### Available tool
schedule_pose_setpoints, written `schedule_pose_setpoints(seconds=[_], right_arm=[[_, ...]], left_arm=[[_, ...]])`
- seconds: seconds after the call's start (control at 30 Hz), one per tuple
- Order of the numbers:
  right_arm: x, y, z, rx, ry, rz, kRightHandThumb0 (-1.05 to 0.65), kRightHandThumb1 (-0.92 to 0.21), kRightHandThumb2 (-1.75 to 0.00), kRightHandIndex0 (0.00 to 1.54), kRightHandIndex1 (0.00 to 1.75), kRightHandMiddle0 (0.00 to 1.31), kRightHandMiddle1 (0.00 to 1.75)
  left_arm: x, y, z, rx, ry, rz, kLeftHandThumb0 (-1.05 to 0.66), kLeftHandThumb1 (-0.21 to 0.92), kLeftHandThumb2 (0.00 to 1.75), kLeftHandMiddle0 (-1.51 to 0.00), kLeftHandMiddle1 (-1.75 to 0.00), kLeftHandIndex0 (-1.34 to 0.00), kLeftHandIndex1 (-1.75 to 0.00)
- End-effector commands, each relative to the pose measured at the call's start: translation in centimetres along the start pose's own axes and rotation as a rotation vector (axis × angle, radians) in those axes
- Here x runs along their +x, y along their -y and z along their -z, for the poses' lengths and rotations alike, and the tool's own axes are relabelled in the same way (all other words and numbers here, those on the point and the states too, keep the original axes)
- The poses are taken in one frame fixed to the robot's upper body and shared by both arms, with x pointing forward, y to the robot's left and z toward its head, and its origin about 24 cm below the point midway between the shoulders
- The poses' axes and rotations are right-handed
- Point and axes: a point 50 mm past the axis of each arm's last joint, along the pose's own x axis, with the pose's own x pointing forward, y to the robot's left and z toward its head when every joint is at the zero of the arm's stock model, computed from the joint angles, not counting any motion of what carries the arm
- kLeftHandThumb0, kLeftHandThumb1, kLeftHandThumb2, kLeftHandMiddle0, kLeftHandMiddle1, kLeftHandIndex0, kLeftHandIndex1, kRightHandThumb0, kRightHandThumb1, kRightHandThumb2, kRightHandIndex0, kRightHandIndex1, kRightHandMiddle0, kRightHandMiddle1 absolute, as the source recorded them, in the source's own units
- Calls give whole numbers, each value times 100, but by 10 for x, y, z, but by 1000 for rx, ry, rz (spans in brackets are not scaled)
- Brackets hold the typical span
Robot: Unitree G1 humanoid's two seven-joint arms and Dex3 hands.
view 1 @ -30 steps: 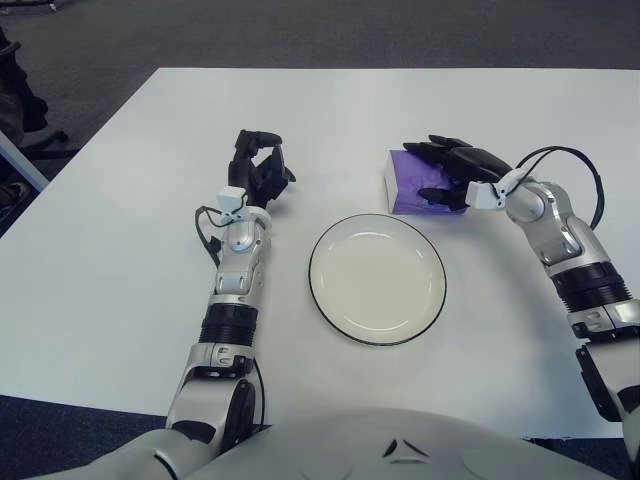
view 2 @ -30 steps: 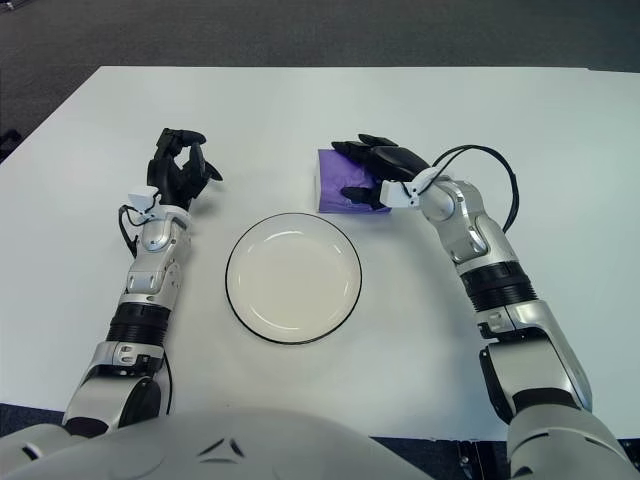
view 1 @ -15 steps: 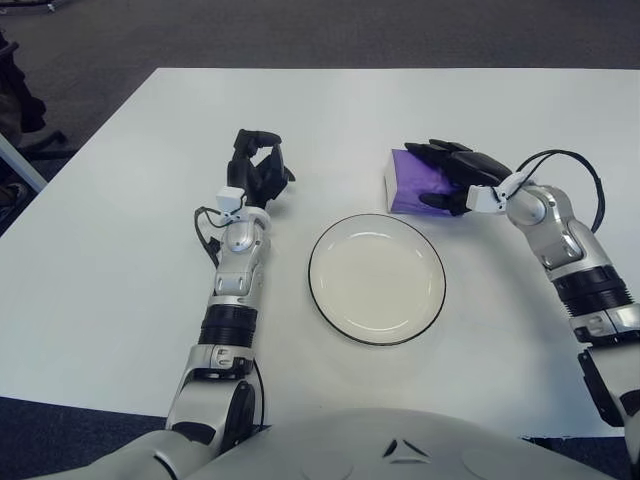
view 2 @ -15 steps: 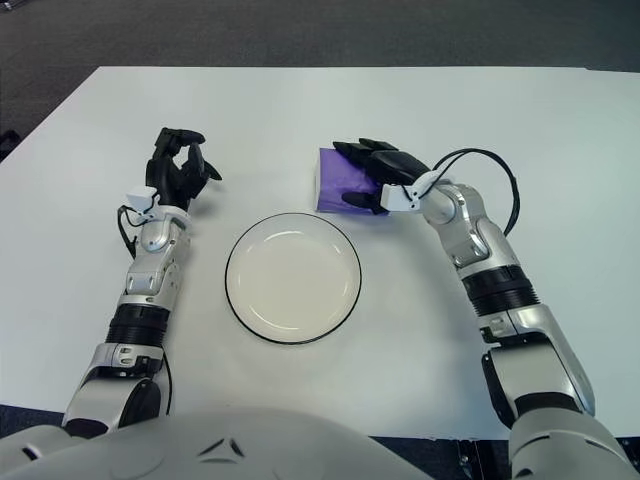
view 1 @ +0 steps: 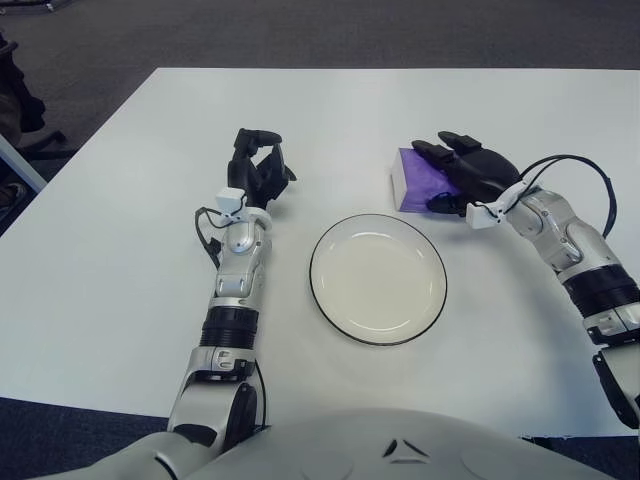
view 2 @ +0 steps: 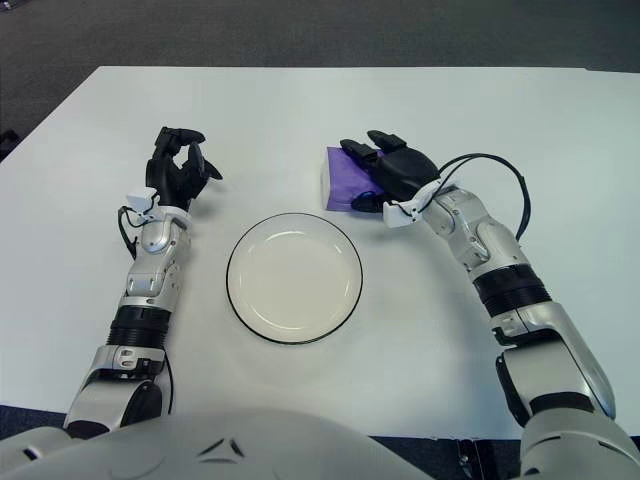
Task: Put the tissue paper into the plate.
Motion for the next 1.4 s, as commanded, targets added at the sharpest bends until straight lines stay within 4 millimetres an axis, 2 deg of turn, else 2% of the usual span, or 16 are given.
schedule_pose_setpoints(seconds=[0.0, 0.13, 0.23, 0.3, 0.4, 0.5, 0.6, 0.8, 1.03, 1.37], right_arm=[[-11, -20, 10, -13, -36, -82, 22, -92, -39, 33, 140, 45, 97], [-12, -14, 14, -1, -41, -77, 32, -92, -43, 28, 161, 34, 137], [-12, -12, 17, 2, -47, -82, 33, -92, -44, 27, 165, 29, 152], [-12, -11, 19, 3, -52, -86, 14, -80, -65, 23, 171, 31, 159], [-10, -10, 22, 7, -58, -85, 4, -66, -86, 31, 169, 30, 170], [-10, -10, 25, 65, -70, -47, 1, -59, -95, 41, 162, 31, 173], [-11, -10, 28, 158, -88, 0, 1, -48, -111, 44, 171, 36, 173], [-10, -1, 34, 281, -110, 59, 0, -37, -124, 51, 174, 45, 168], [-11, 24, 33, 354, -52, 182, 0, -34, -127, 53, 175, 46, 168], [-12, 63, 14, 432, 101, 380, 0, -32, -131, 56, 175, 45, 171]], left_arm=[[-49, -13, 58, 3, -256, -77, -36, 79, 69, -86, -175, -28, -175], [-49, -12, 58, 3, -256, -77, -36, 79, 69, -86, -175, -28, -175], [-49, -12, 58, 3, -256, -77, -36, 79, 69, -86, -175, -28, -175], [-49, -12, 58, 2, -257, -77, -36, 79, 69, -86, -175, -28, -175], [-49, -11, 58, 2, -258, -77, -36, 79, 69, -86, -175, -28, -175], [-49, -11, 59, 2, -259, -76, -36, 79, 69, -86, -175, -28, -175], [-49, -11, 59, 2, -259, -76, -36, 79, 69, -87, -175, -28, -175], [-49, -11, 59, 2, -258, -76, -36, 79, 69, -87, -175, -28, -175], [-48, -12, 59, 1, -258, -74, -36, 79, 69, -87, -175, -29, -175], [-46, -13, 59, 3, -258, -73, -36, 78, 70, -87, -175, -29, -175]])
